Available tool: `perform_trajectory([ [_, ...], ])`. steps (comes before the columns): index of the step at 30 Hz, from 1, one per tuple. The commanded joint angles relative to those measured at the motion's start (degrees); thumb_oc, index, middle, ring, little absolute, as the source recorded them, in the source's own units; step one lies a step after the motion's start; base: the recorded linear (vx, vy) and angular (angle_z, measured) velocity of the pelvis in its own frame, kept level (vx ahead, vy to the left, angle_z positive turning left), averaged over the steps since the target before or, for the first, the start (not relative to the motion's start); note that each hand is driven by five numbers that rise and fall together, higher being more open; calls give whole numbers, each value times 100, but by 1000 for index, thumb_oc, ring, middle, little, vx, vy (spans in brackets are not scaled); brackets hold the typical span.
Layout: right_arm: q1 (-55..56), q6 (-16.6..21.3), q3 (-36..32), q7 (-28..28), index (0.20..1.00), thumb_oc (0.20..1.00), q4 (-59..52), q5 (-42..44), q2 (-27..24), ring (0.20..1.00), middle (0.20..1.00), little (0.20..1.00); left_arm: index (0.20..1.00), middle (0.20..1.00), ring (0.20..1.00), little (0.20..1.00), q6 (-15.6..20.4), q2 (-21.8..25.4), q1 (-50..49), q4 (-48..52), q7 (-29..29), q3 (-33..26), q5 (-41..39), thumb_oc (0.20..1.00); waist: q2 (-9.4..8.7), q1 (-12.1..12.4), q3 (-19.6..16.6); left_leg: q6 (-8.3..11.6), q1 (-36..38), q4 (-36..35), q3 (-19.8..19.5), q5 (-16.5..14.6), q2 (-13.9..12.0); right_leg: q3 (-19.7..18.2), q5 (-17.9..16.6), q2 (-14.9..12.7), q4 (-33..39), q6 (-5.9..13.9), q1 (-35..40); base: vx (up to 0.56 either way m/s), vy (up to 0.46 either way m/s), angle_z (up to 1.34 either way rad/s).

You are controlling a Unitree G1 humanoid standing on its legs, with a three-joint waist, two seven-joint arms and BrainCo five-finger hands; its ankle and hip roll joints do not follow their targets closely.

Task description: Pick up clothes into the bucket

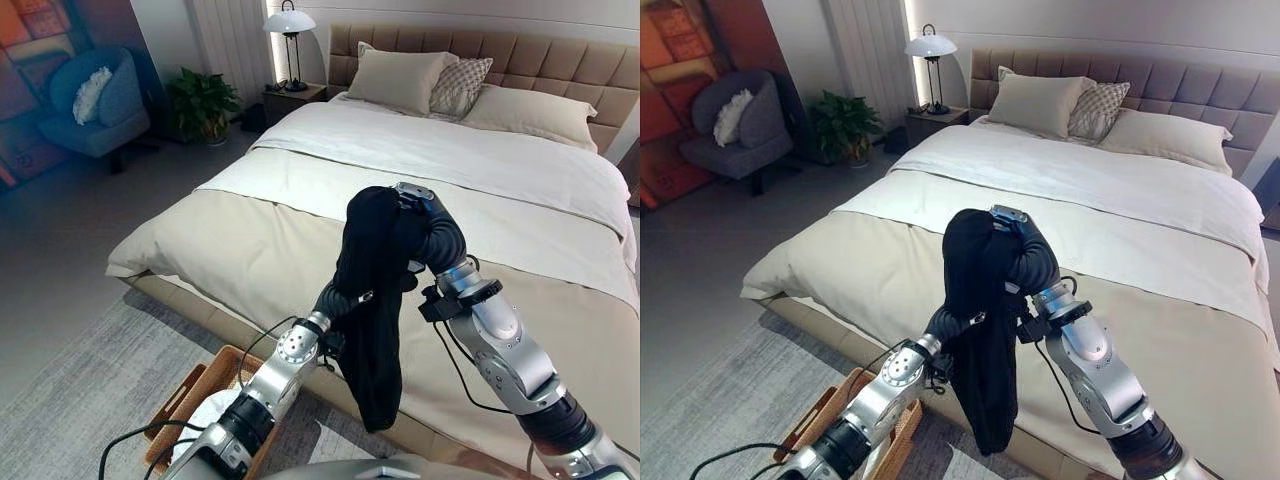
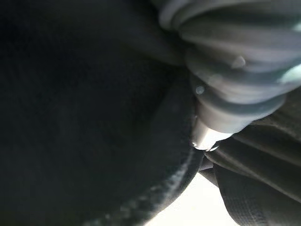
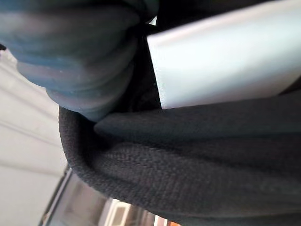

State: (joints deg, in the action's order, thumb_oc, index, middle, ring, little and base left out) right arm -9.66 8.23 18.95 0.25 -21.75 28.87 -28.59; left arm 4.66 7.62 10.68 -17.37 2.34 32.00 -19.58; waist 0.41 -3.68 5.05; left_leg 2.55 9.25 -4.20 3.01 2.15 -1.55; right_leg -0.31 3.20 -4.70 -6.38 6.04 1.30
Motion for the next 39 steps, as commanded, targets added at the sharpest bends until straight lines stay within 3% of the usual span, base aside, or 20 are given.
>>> perform_trajectory([
  [1, -385, 817, -12, 83, 200, 200, -1343, 585, 335, 200, 200, 200, 200, 200, 200, 200, 56, -218, 249, -310, 358, 86, -334, 200, -469, -49, -112, -259, -383, 796, -228, -730, 336, -76, -294, -369, 64, 322, -16, -7, -5, -12],
  [6, -425, 828, -109, 252, 219, 219, -1356, 424, 295, 219, 219, 219, 200, 200, 200, 200, 108, -338, 416, -399, 428, 115, -538, 200, -468, -104, -76, -273, -400, 862, -166, -769, 326, -179, -282, -343, 11, 317, -68, 9, -2, -10],
  [7, -420, 825, -129, 303, 445, 445, -1335, 365, 299, 445, 445, 445, 200, 200, 200, 200, 146, -341, 418, -360, 475, 91, -631, 200, -470, -108, -73, -272, -401, 874, -157, -778, 323, -187, -280, -345, 11, 318, -66, 12, 0, -12],
  [10, -328, 810, -259, 435, 1000, 1000, -1240, 110, 259, 1000, 1000, 1000, 200, 200, 200, 200, 217, -301, 403, -243, 514, -17, -760, 200, -473, -136, -66, -269, -408, 897, -154, -803, 320, -196, -274, -346, -2, 319, -88, 14, -1, -11],
  [18, 531, 713, -939, 555, 1000, 1000, -476, -389, 357, 1000, 1000, 1000, 200, 200, 200, 200, 438, 142, 86, 351, 594, -846, -804, 200, -449, -157, -55, -255, -448, 952, -169, -847, 323, -153, -237, -367, -6, 319, -71, 22, 1, 0],
  [20, 906, 662, -1313, 653, 1000, 1000, 82, -512, 552, 1000, 1000, 1000, 200, 200, 200, 200, 562, 335, -108, 569, 643, -1339, -605, 200, -433, -142, -57, -243, -443, 937, -184, -856, 326, -112, -220, -383, -6, 323, -54, 38, 5, 0],
  [28, 1366, 578, -1983, 800, 1000, 1000, 1048, -1163, 772, 1000, 1000, 1000, 200, 200, 200, 200, 837, 656, -467, 958, 776, -2248, -88, 200, -416, -95, -75, -235, -445, 894, -263, -881, 336, -27, -171, -402, 12, 314, -20, 34, 2, 3],
  [34, 1540, 527, -2297, 886, 1000, 1000, 2593, -1554, 954, 1000, 1000, 1000, 200, 200, 200, 200, 1195, 1128, -815, 1297, 1108, -3410, 620, 200, -348, 1, -58, -233, -469, 907, -332, -916, 381, 56, -141, -426, 31, 303, 19, 40, 11, 7],
  [37, 1565, 537, -2267, 824, 1000, 1000, 2988, -1548, 1000, 1000, 1000, 1000, 200, 200, 200, 200, 1261, 1222, -912, 1353, 1203, -3703, 703, 200, -330, 6, -48, -226, -479, 912, -341, -921, 386, 71, -131, -433, 37, 298, 24, 26, 23, 8],
  [39, 1609, 496, -2102, 695, 1000, 1000, 4288, -1617, 1082, 1000, 1000, 1000, 200, 200, 200, 200, 1388, 1549, -1028, 1501, 1373, -4311, 808, 200, -284, 89, -31, -207, -500, 915, -377, -921, 396, 104, -136, -447, 65, 303, 50, 33, 27, 8],
])
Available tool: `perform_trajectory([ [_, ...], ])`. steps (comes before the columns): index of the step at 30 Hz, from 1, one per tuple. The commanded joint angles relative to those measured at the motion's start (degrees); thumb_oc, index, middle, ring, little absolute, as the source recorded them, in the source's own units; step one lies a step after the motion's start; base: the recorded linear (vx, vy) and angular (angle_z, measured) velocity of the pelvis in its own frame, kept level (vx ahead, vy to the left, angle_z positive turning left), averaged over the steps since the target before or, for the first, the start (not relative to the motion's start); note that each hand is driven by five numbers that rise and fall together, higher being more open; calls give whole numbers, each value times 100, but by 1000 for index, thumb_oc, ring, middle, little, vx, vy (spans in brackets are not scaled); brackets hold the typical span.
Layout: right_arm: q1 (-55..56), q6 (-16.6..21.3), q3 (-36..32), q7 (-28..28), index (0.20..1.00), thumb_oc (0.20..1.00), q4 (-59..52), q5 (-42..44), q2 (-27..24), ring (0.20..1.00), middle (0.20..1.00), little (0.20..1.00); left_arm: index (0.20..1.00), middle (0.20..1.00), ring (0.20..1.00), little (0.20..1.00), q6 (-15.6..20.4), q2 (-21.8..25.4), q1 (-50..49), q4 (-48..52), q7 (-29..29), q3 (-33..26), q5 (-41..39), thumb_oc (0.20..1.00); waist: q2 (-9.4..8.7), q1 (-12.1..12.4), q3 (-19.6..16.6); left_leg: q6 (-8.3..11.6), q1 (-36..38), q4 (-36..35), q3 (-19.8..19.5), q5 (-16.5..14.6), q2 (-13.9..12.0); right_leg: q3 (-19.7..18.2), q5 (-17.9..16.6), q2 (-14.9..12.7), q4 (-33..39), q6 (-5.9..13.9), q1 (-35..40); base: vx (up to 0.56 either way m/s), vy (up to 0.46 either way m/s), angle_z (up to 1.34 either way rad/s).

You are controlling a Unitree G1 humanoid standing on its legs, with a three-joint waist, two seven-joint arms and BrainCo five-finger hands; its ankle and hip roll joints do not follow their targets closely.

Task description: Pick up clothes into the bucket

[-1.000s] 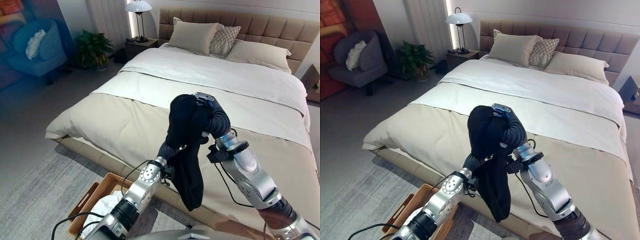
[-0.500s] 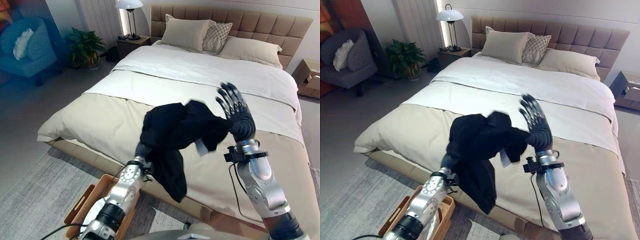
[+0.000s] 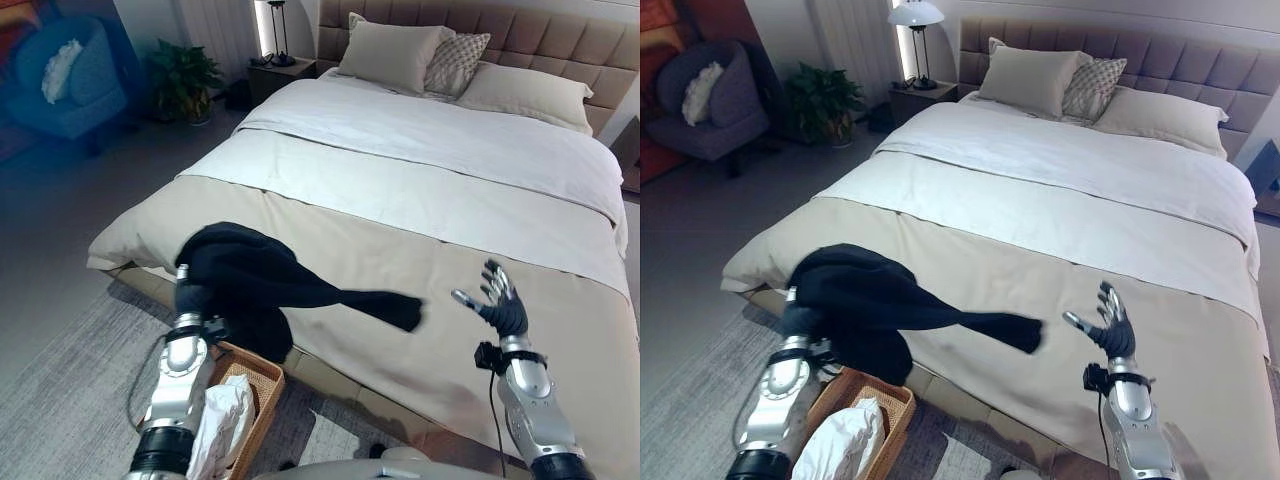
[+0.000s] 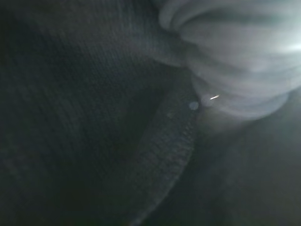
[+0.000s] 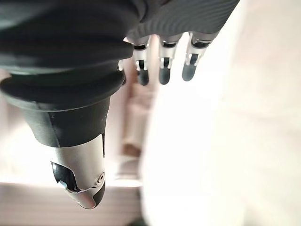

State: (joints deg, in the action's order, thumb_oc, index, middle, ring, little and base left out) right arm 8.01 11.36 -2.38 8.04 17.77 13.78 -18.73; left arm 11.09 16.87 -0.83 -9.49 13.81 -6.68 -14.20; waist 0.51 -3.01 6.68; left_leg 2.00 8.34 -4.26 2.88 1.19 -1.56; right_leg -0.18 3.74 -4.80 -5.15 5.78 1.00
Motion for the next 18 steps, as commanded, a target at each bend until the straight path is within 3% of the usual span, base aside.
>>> perform_trajectory([
  [1, -178, 204, 43, -85, 1000, 1000, 369, -102, 96, 1000, 1000, 1000, 200, 200, 200, 200, 744, 627, 117, 718, 228, -452, 271, 200, -299, 14, -193, -151, -408, 922, -365, -827, 397, 93, -190, -437, -57, 328, 81, 12, 9, 5],
  [9, -75, 158, 513, -514, 1000, 1000, 2280, -61, 196, 1000, 1000, 1000, 200, 200, 200, 200, 885, 1003, 46, 488, 418, -931, 441, 200, -281, 56, -67, -104, -549, 962, -453, -794, 413, 189, -185, -460, -97, 348, 16, -22, 18, 10],
  [15, -23, 70, 759, -571, 1000, 1000, 3394, -325, 175, 1000, 1000, 1000, 200, 200, 200, 200, 896, 1196, 152, -173, 611, -1000, 421, 200, -353, 33, 279, -73, -916, 1149, -507, -739, 408, 223, -235, -443, -202, 342, -278, -103, 20, 6],
  [18, -56, 29, 872, -478, 1000, 1000, 3664, -547, 69, 1000, 1000, 1000, 200, 200, 200, 200, 903, 1507, 307, -635, 778, -973, 425, 200, -473, 16, 644, -76, -1375, 1434, -549, -708, 397, 198, -295, -412, -388, 317, -668, -198, 16, 5],
])
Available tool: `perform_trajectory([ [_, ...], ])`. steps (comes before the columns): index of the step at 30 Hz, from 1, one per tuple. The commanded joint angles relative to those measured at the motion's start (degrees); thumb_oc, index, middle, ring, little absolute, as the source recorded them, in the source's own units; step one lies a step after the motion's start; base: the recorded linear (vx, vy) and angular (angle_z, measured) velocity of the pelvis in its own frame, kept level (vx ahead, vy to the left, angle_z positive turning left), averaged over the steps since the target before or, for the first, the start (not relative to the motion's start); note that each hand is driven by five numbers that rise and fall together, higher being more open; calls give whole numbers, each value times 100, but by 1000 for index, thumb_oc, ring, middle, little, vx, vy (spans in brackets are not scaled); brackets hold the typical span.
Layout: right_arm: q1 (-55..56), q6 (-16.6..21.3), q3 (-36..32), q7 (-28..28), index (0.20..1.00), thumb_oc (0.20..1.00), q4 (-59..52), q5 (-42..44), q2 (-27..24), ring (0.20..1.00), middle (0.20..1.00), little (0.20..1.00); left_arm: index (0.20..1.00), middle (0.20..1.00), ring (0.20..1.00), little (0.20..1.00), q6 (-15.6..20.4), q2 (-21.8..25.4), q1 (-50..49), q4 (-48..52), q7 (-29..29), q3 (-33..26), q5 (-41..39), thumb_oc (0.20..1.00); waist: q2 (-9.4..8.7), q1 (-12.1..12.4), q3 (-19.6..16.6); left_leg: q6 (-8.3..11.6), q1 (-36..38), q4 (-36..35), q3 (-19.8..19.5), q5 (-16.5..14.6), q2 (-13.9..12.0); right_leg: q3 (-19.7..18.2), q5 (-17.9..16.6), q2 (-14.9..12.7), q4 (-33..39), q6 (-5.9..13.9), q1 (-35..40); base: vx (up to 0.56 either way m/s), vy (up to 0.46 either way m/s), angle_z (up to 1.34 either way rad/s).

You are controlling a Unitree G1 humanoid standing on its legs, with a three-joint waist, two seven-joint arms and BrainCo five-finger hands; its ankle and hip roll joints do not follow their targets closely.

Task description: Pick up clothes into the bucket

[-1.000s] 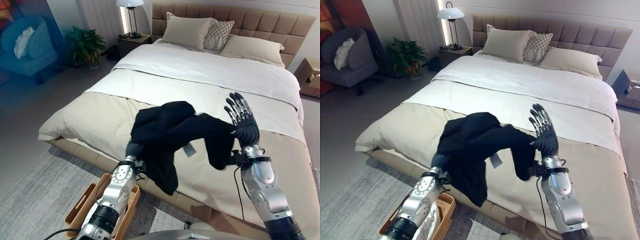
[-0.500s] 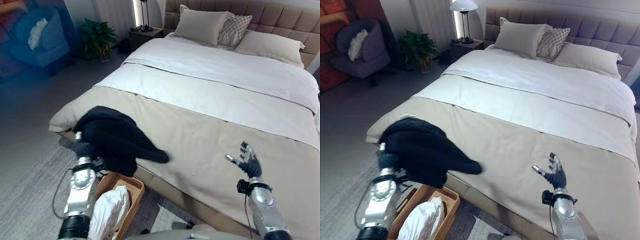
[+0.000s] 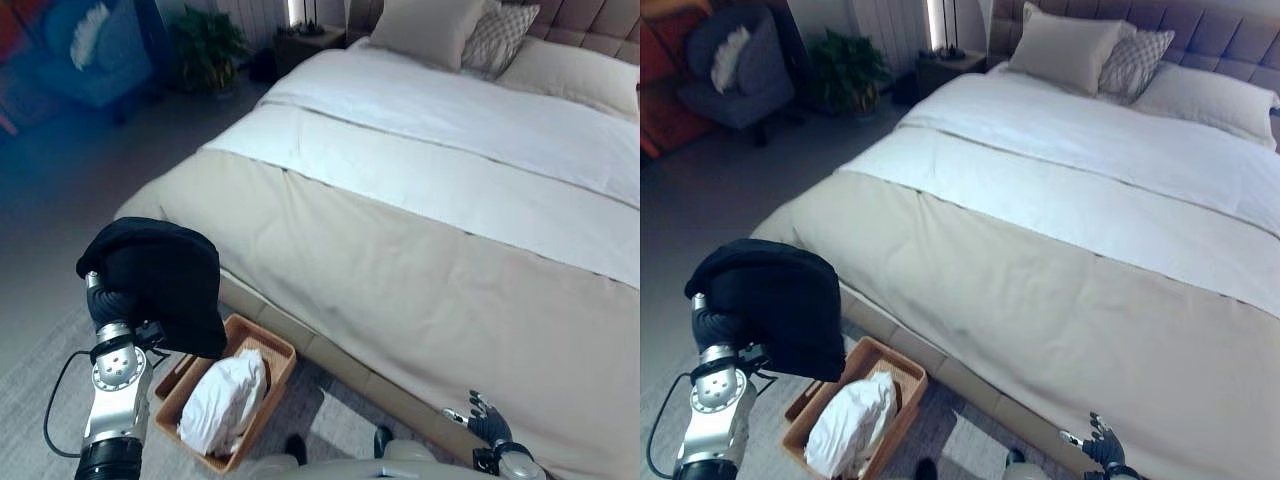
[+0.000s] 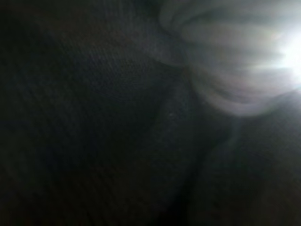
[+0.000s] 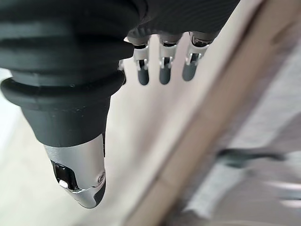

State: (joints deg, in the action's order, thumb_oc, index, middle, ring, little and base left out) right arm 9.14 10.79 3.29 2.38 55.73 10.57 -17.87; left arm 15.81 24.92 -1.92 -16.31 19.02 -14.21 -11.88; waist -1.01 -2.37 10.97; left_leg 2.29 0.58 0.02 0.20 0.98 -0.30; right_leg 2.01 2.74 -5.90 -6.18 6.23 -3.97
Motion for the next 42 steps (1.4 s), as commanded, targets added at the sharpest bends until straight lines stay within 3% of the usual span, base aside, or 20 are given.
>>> perform_trajectory([
  [1, -152, 95, 320, 104, 1000, 1000, -183, -270, -34, 1000, 1000, 1000, 200, 200, 200, 200, 433, 755, 445, -64, 304, -233, 168, 200, -361, -58, 321, -106, -712, 1073, -288, -679, 271, -36, -217, -286, -319, 268, -266, -142, 12, 3],
  [5, -226, 139, 374, 169, 1000, 1000, -145, -246, -74, 1000, 1000, 1000, 200, 200, 200, 200, 419, 930, 622, -466, 466, -144, 199, 200, -491, -66, 558, -95, -1009, 1290, -282, -671, 219, -71, -293, -265, -369, 263, -488, -100, 5, 0],
  [7, -396, 286, 472, 373, 1000, 1000, -184, -115, -72, 1000, 1000, 1000, 200, 200, 200, 200, 290, 1236, 850, -1009, 784, 115, 568, 200, -636, -66, 795, -76, -1313, 1492, -270, -671, 131, -135, -385, -230, -364, 263, -730, -99, 3, -4],
  [13, -648, 452, 590, 528, 1000, 1000, -324, 64, -92, 1000, 1000, 1000, 200, 200, 200, 200, 165, 1541, 1209, -1727, 909, 471, 887, 200, -804, -84, 1046, -51, -1682, 1581, -238, -600, 33, -233, -518, -198, -312, 302, -1034, -94, 10, -9],
  [15, -877, 516, 739, 689, 1000, 1000, -577, 163, -114, 1000, 1000, 1000, 200, 200, 200, 200, 91, 1678, 1553, -2039, 1024, 639, 793, 200, -947, -128, 1282, -58, -2067, 1742, -252, -548, 7, -281, -568, -201, -402, 324, -1384, -134, 36, -4],
  [20, -1043, 614, 793, 927, 1000, 1000, -764, 292, -136, 1000, 1000, 1000, 200, 200, 200, 200, 51, 1796, 2314, -2336, 1307, 913, 538, 200, -1030, -153, 1853, -138, -2661, 2334, -360, -665, 126, -221, -457, -263, -936, 281, -1837, -104, 52, 5],
  [25, -1040, 647, 821, 1123, 1000, 1000, -770, 370, -162, 1000, 1000, 1000, 200, 200, 200, 200, 59, 1820, 2544, -1993, 1614, 1004, 376, 200, -1023, -200, 1882, -189, -3431, 2781, -485, -805, 206, -163, -299, -244, -1306, 219, -2502, -55, 10, 16],
  [26, -1011, 666, 842, 1208, 1000, 1000, -780, 373, -173, 1000, 1000, 1000, 200, 200, 200, 200, 49, 1905, 2705, -1885, 1717, 1046, 376, 200, -1009, -235, 1882, -181, -3817, 2839, -550, -747, 258, -83, -268, -289, -1397, 210, -2825, -38, -3, 9],
  [32, -1087, 737, 964, 1362, 1000, 1000, -929, 428, -306, 1000, 1000, 1000, 200, 200, 200, 200, -9, 2186, 3315, -2183, 1843, 1388, 324, 200, -1015, -346, 1882, -100, -4407, 2633, -659, -511, 291, 96, -367, -359, -1322, 212, -3443, -19, -15, 20],
  [42, -1247, 836, 1128, 1497, 1000, 1000, -1172, 576, -358, 1000, 1000, 1000, 200, 200, 200, 200, -315, 2458, 4032, -3143, 1685, 1813, 245, 200, -1249, -487, 1882, -18, -5019, 2493, -709, -347, 193, 207, -603, -293, -1022, 273, -3983, 11, -13, 4],
])
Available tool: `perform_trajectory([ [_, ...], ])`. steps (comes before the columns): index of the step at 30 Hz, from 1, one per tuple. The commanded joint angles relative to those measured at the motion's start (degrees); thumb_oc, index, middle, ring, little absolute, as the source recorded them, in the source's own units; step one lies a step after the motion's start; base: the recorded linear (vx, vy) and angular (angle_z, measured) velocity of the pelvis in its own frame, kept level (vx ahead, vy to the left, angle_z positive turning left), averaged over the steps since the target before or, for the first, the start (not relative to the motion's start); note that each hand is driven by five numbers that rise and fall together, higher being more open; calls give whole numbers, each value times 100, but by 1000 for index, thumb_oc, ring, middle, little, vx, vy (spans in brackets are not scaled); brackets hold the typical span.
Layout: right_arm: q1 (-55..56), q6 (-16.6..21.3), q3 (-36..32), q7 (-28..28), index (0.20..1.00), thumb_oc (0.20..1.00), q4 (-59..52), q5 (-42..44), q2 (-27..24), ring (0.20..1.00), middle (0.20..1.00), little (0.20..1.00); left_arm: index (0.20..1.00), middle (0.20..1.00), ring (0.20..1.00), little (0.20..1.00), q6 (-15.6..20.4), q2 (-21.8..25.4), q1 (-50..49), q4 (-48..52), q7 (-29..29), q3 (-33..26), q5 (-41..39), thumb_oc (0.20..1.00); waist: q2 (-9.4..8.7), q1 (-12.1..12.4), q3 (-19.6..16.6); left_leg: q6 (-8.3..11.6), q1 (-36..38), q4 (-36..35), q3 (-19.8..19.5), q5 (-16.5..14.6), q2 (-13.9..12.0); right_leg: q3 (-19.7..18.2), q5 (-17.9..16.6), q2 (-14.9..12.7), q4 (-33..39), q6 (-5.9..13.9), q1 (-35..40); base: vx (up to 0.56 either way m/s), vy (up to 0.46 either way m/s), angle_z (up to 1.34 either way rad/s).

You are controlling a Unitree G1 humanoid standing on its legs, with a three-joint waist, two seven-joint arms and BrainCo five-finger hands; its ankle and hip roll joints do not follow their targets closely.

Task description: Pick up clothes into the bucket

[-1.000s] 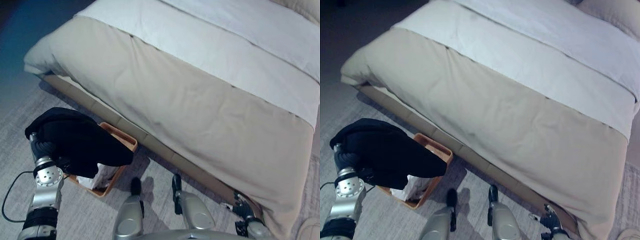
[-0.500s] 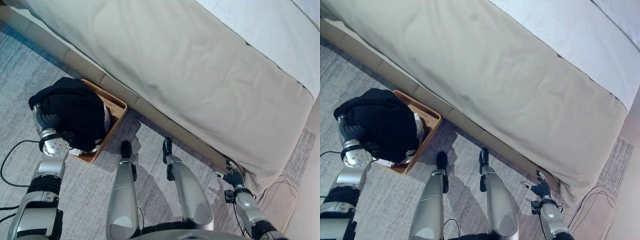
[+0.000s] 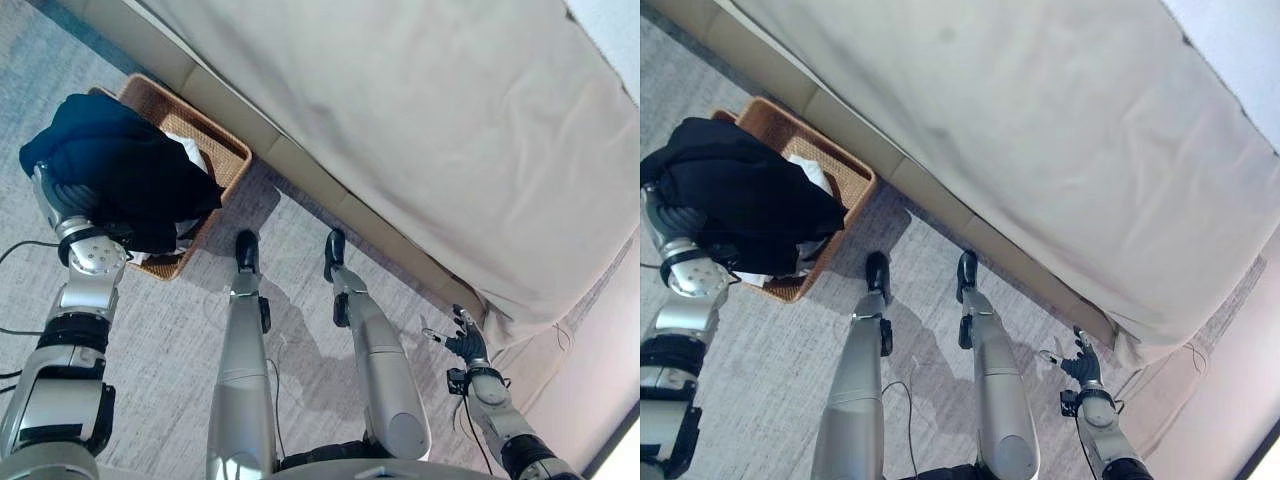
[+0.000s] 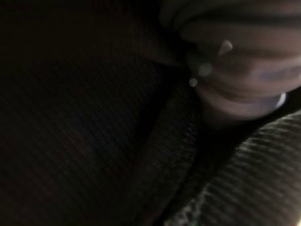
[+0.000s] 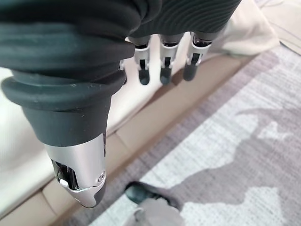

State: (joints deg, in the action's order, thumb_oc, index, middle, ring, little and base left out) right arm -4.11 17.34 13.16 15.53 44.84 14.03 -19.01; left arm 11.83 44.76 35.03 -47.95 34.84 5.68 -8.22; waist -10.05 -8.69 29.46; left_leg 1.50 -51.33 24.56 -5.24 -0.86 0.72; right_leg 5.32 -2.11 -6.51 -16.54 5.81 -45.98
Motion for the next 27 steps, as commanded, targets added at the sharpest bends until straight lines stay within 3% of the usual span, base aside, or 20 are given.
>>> perform_trajectory([
  [1, 92, 180, 157, 186, 1000, 1000, -103, 231, -227, 1000, 1000, 1000, 200, 200, 200, 200, 76, 468, 343, -10, 134, -170, -113, 200, -355, 145, 34, 64, 136, 49, -174, -165, 90, -120, -110, -232, 20, 319, 212, 27, -37, -3],
  [3, 130, 193, 185, 192, 1000, 1000, -124, 241, -214, 1000, 1000, 1000, 200, 200, 200, 200, 50, 367, 317, -35, 156, -205, -191, 200, -369, 151, 34, 67, 104, 71, -192, -175, 96, -104, -82, -225, 6, 313, 194, 0, 0, 0],
  [4, 137, 184, 192, 199, 1000, 1000, -120, 246, -200, 1000, 1000, 1000, 664, 664, 664, 664, 23, 334, 331, -61, 163, -196, -203, 664, -366, 155, 34, 65, 95, 74, -202, -181, 100, -101, -68, -230, -8, 308, 184, 0, 0, 0],
  [5, 146, 180, 199, 197, 1000, 1000, -116, 250, -193, 1000, 1000, 1000, 1000, 1000, 1000, 1000, -13, 281, 325, -70, 153, -190, -205, 1000, -363, 158, 34, 64, 82, 80, -206, -186, 104, -99, -57, -239, -14, 303, 173, 0, 0, 0],
  [16, 189, 110, 222, 75, 1000, 1000, -249, 107, -269, 1000, 1000, 1000, 1000, 1000, 1000, 1000, -218, -34, -14, 15, 25, -334, -132, 1000, -214, 237, 34, 62, 320, -7, -212, -164, 168, -91, 45, -282, -90, 256, 337, -3, -3, 2],
  [23, 169, 43, 162, 71, 1000, 1000, -170, -12, -224, 1000, 1000, 1000, 1000, 1000, 1000, 1000, -240, -475, -620, -59, 44, -494, 139, 1000, 39, 395, 34, 66, 820, -287, -176, -74, 227, -73, 101, -377, -83, 240, 755, -9, -2, 4],
  [27, 121, -33, 126, 107, 1000, 1000, 2, -139, -237, 1000, 1000, 1000, 1000, 1000, 1000, 1000, -197, -911, -839, -943, -203, -435, 167, 1000, 244, 475, 34, 51, 1381, -472, -142, -46, 289, -128, 225, -451, -215, 220, 1172, 0, 0, 0],
])
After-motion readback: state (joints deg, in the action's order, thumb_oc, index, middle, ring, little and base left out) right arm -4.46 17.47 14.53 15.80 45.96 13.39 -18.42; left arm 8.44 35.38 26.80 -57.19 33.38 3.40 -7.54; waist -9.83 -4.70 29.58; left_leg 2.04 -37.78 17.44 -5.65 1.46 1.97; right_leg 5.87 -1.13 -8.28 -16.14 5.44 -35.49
